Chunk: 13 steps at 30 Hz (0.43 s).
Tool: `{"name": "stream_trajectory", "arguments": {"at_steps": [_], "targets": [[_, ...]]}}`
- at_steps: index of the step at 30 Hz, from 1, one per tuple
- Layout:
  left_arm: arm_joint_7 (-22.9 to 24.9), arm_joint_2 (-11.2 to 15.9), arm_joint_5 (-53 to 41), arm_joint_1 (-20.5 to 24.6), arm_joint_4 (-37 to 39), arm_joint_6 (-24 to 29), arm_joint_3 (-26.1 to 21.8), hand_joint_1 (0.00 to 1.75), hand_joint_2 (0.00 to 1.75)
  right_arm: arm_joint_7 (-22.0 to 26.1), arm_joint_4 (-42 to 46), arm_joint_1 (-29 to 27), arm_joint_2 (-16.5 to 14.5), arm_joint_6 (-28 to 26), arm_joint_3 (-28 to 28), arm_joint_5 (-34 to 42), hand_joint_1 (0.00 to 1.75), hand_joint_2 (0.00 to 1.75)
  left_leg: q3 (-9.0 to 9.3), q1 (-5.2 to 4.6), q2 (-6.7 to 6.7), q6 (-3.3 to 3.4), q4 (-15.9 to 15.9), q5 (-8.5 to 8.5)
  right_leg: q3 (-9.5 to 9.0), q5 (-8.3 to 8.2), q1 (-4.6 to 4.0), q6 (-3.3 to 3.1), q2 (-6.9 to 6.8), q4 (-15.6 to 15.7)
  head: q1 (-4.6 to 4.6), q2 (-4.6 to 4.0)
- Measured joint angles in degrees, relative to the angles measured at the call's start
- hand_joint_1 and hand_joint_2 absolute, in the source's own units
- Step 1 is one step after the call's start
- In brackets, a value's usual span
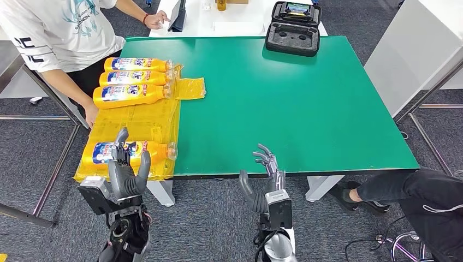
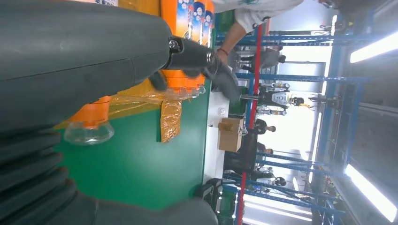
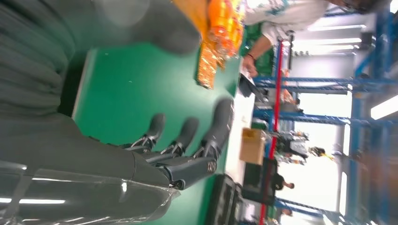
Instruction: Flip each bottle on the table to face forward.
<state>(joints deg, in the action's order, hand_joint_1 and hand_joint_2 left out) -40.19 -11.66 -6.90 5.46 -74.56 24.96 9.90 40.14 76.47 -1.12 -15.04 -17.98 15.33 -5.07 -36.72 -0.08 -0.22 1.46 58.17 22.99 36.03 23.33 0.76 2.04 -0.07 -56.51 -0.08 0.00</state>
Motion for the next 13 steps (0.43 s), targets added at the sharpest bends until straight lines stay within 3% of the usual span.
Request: {"name": "stream_trajectory", "arguments": {"at_steps": [1,2,3,4,5,6,8,10,12,13], "targets": [[0.0,-0.25,-0.83,-0.8,-0.92,0.81,0.46,0.53,1.75,0.0,0.75,-0.34,-0.06,-0.73,0.62,-0.17,0.84,1.75,0.0,0.01,0.0,0.0,0.0,0.0,0.0,0.0,-0.01,0.0,0.0,0.0,0.0,0.0],[0.0,-0.5,-1.6,-1.48,-1.74,1.66,0.91,0.53,1.75,0.01,1.3,-0.58,-0.12,-1.49,1.3,-0.43,0.92,1.75,0.01,0.01,0.0,0.0,0.0,0.0,0.0,0.0,-0.01,0.0,0.0,0.0,0.0,0.0],[0.0,-0.72,-2.22,-2.08,-2.44,2.43,1.29,0.93,1.75,0.01,1.6,-0.74,-0.19,-2.18,1.97,-0.7,0.92,1.75,0.01,0.02,0.0,0.0,-0.01,0.0,-0.01,0.0,-0.02,-0.01,0.0,0.0,0.0,0.0],[0.0,-0.91,-2.68,-2.62,-3.04,3.03,1.63,1.28,1.75,0.0,1.75,-0.84,-0.26,-2.7,2.61,-0.91,0.62,1.75,0.01,0.02,0.0,0.0,-0.01,-0.01,-0.01,0.0,-0.02,-0.01,0.0,0.0,0.0,0.0],[0.0,-1.05,-3.05,-3.17,-3.62,3.46,1.98,1.23,1.75,-0.01,1.84,-0.89,-0.31,-3.11,3.26,-1.06,0.33,1.75,0.02,0.02,0.0,0.0,-0.01,-0.01,-0.01,0.0,-0.02,-0.01,0.0,0.0,-0.01,0.0],[0.0,-1.16,-3.21,-3.72,-4.18,3.69,2.3,0.79,1.75,-0.01,1.9,-0.91,-0.28,-3.38,3.88,-1.11,0.0,1.75,0.02,0.02,0.0,0.0,-0.01,-0.01,-0.01,0.0,-0.02,-0.01,0.0,0.0,0.0,0.0],[0.0,-1.4,-2.92,-4.82,-5.14,3.94,2.78,0.0,1.75,-0.01,1.99,-0.9,-0.09,-3.75,4.85,-1.12,0.0,1.75,0.02,0.02,0.0,0.0,-0.01,-0.01,-0.02,0.0,-0.02,-0.01,0.0,0.0,0.01,0.0],[0.02,-1.55,-2.03,-5.81,-5.92,4.19,2.98,0.0,1.75,-0.01,2.01,-0.91,0.09,-3.87,5.43,-0.91,0.0,1.75,0.02,0.02,0.0,0.0,-0.01,-0.01,-0.02,0.0,-0.01,-0.01,0.0,0.0,0.01,0.0],[0.05,-1.63,-1.06,-6.84,-6.57,4.34,3.04,0.0,0.87,-0.01,1.89,-0.91,0.15,-3.53,5.64,-0.53,0.0,0.87,0.01,0.01,-0.01,0.0,-0.01,-0.01,-0.02,0.01,-0.01,-0.01,0.0,0.0,0.01,0.0],[0.06,-1.66,-0.79,-7.11,-6.75,4.36,3.04,0.0,0.58,0.0,1.85,-0.9,0.16,-3.39,5.65,-0.42,0.0,0.58,0.01,0.01,-0.01,0.0,-0.01,-0.01,-0.02,0.01,-0.01,-0.01,0.0,0.0,0.01,0.0]]}}
